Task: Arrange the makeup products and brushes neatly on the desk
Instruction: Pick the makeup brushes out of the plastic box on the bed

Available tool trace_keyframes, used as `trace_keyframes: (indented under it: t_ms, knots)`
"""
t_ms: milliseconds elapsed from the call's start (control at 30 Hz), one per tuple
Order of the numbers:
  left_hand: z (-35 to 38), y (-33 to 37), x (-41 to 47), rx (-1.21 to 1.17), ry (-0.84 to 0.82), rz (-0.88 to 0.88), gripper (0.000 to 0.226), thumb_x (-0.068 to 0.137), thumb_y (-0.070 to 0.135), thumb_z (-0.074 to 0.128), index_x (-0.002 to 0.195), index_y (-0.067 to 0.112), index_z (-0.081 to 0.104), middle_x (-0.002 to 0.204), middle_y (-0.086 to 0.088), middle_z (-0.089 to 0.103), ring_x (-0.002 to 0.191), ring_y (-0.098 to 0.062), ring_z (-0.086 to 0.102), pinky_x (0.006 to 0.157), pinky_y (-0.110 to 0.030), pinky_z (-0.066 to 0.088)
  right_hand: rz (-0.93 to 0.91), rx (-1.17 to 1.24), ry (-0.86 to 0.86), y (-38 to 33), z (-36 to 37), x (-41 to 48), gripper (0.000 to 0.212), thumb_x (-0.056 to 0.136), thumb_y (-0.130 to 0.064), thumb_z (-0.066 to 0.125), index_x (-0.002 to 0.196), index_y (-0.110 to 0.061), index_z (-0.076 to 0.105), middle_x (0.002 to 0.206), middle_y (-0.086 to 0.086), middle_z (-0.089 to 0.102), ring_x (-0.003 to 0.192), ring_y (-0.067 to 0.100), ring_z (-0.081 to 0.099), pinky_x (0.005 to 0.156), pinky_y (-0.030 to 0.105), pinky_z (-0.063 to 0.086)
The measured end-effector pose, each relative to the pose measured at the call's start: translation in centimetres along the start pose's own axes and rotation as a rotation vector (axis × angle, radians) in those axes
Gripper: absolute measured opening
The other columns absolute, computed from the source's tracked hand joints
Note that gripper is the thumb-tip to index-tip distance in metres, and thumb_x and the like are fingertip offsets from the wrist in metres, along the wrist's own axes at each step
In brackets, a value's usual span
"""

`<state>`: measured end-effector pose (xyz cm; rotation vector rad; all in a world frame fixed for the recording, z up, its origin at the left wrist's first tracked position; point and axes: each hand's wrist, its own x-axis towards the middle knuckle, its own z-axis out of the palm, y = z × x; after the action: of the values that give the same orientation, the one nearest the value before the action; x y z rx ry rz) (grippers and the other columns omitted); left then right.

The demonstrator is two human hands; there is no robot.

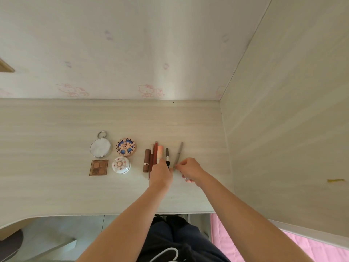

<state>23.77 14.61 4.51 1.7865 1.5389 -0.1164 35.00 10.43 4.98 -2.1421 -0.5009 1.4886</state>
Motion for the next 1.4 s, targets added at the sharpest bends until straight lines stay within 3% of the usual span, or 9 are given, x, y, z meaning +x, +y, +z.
trace_keyframes:
  t_ms: [167,333,600,800,1000,1100,1200,1300,1400]
  knots:
    - [0.2,-0.3,0.0,0.085,-0.007,0.019,0.023,0.095,0.021,0.053,0.115,0.009,0.048,0.1,-0.008,0.06,0.095,-0.028,0.062,0.073,-0.037,0.051,0.006,0.059,0.022,0.5,-0.4,0.7,0.017,0.09,-0.026,0.059,0.082,-0.014,0.051,0.074,0.01,0.045,0.062,0.023,0.042,0.055,0.028,0.038]
    - [0.1,-1.0,-0.1,0.278,0.051,0.111,0.024,0.096,0.026,0.049,0.116,0.012,0.046,0.097,-0.005,0.065,0.088,-0.027,0.064,0.059,-0.033,0.042,0.045,0.159,0.05,1.4,-1.3,1.5,0.006,0.089,-0.02,0.063,0.086,-0.015,0.063,0.095,0.007,0.064,0.091,0.023,0.063,0.068,0.032,0.056]
    - [0.3,-1.6,0.2,0.516,0.098,0.26,0.028,0.096,0.033,0.045,0.118,0.017,0.045,0.085,0.0,0.066,0.077,-0.025,0.066,0.054,-0.029,0.039,0.051,0.228,0.091,1.7,-2.2,1.5,0.005,0.086,-0.012,0.067,0.082,-0.014,0.065,0.094,0.01,0.065,0.086,0.023,0.065,0.059,0.032,0.057]
    - [0.2,-1.4,0.2,0.562,0.095,0.3,0.035,0.095,0.038,0.047,0.122,0.015,0.045,0.108,0.0,0.06,0.081,-0.025,0.066,0.056,-0.031,0.046,0.051,0.305,0.131,1.9,-2.8,1.7,0.005,0.089,-0.014,0.063,0.089,-0.009,0.065,0.102,0.016,0.065,0.09,0.031,0.067,0.062,0.038,0.059]
    - [0.2,-1.1,0.5,0.443,0.123,0.452,0.028,0.095,0.035,0.05,0.116,0.017,0.048,0.118,0.002,0.05,0.087,-0.022,0.062,0.06,-0.031,0.048,0.036,0.443,0.148,2.0,-3.2,1.5,0.003,0.091,-0.01,0.061,0.088,-0.009,0.061,0.092,0.012,0.062,0.082,0.027,0.065,0.071,0.045,0.058]
    - [0.5,-0.4,1.2,0.217,0.061,0.562,0.031,0.096,0.033,0.052,0.121,0.015,0.051,0.114,0.001,0.054,0.105,-0.017,0.055,0.075,-0.028,0.049,0.017,0.511,0.091,1.6,-3.5,1.1,0.008,0.092,-0.012,0.06,0.097,-0.006,0.061,0.094,0.016,0.064,0.078,0.027,0.066,0.065,0.041,0.059]
    - [0.4,0.8,1.9,-0.051,-0.079,0.473,0.038,0.095,0.024,0.056,0.13,0.012,0.05,0.11,0.001,0.059,0.109,-0.018,0.054,0.089,-0.03,0.046,0.005,0.566,0.063,1.5,-4.1,0.8,0.009,0.094,-0.015,0.059,0.098,-0.007,0.061,0.096,0.015,0.064,0.081,0.03,0.067,0.065,0.042,0.059]
    - [0.1,1.9,2.9,-0.239,-0.205,0.349,0.038,0.089,0.016,0.062,0.127,0.014,0.055,0.099,0.004,0.063,0.096,-0.012,0.061,0.08,-0.017,0.045,0.018,0.631,0.058,1.7,-4.8,0.8,0.013,0.095,-0.018,0.057,0.104,-0.008,0.059,0.099,0.014,0.063,0.086,0.031,0.067,0.072,0.047,0.059]
    - [0.1,2.7,4.1,-0.219,-0.232,0.37,0.028,0.085,0.011,0.066,0.113,0.013,0.064,0.098,0.0,0.067,0.089,-0.009,0.062,0.068,-0.003,0.04,0.038,0.698,0.114,2.1,-5.6,0.9,0.02,0.097,-0.019,0.054,0.113,-0.007,0.055,0.103,0.016,0.063,0.093,0.034,0.066,0.075,0.05,0.057]
